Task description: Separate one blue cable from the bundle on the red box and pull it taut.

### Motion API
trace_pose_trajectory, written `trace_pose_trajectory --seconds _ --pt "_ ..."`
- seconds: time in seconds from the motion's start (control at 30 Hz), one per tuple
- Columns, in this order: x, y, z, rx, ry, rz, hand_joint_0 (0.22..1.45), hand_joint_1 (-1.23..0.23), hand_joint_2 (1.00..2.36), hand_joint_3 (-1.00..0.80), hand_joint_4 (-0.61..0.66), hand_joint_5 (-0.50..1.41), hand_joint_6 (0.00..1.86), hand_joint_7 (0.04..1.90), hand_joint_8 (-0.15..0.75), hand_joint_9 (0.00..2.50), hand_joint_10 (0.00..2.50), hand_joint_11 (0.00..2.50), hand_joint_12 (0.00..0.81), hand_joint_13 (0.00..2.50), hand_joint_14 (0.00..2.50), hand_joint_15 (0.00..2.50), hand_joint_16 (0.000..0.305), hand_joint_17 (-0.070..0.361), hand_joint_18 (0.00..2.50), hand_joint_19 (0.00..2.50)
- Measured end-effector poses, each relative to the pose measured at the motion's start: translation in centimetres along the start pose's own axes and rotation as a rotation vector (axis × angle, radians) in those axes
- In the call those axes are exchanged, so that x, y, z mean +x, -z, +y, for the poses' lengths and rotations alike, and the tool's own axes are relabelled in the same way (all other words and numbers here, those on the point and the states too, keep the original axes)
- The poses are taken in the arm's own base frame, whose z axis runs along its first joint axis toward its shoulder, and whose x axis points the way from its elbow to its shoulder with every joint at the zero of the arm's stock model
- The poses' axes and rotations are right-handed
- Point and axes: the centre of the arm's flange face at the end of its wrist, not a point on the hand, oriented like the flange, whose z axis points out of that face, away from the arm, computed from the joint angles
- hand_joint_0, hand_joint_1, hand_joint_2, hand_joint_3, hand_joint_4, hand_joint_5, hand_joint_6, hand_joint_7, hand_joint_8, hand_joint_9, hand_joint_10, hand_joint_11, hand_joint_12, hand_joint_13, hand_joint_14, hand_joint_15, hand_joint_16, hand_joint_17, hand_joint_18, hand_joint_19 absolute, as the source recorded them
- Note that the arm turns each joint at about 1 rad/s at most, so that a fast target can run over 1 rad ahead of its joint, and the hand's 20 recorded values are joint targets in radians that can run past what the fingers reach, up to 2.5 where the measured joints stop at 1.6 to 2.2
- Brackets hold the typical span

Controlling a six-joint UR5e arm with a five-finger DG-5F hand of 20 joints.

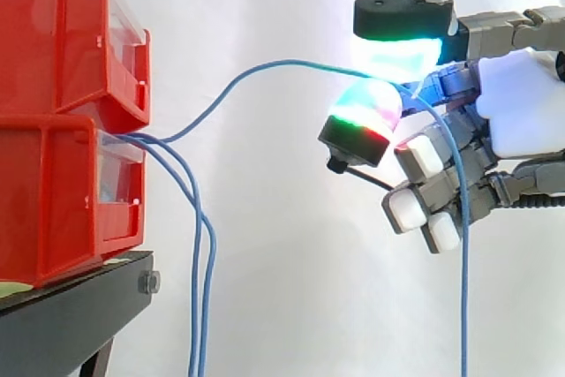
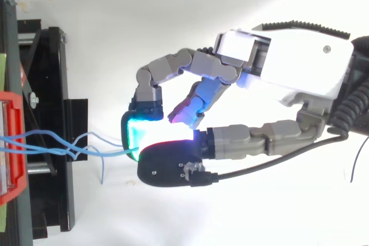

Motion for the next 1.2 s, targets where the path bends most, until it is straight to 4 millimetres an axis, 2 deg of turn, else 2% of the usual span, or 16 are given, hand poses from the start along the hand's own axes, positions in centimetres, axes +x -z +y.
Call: trace_pose_trajectory --seconds 1.2 --pt "0.0 0.0 0.02 0.0 0.0 0.0 0.55 -0.69 1.08 0.21 0.12 -0.13 0.84 1.2 0.401 1.17 0.01 0.57 0.428 1.04 0.01 0.45 0.074 0.166 0.89 0.63"
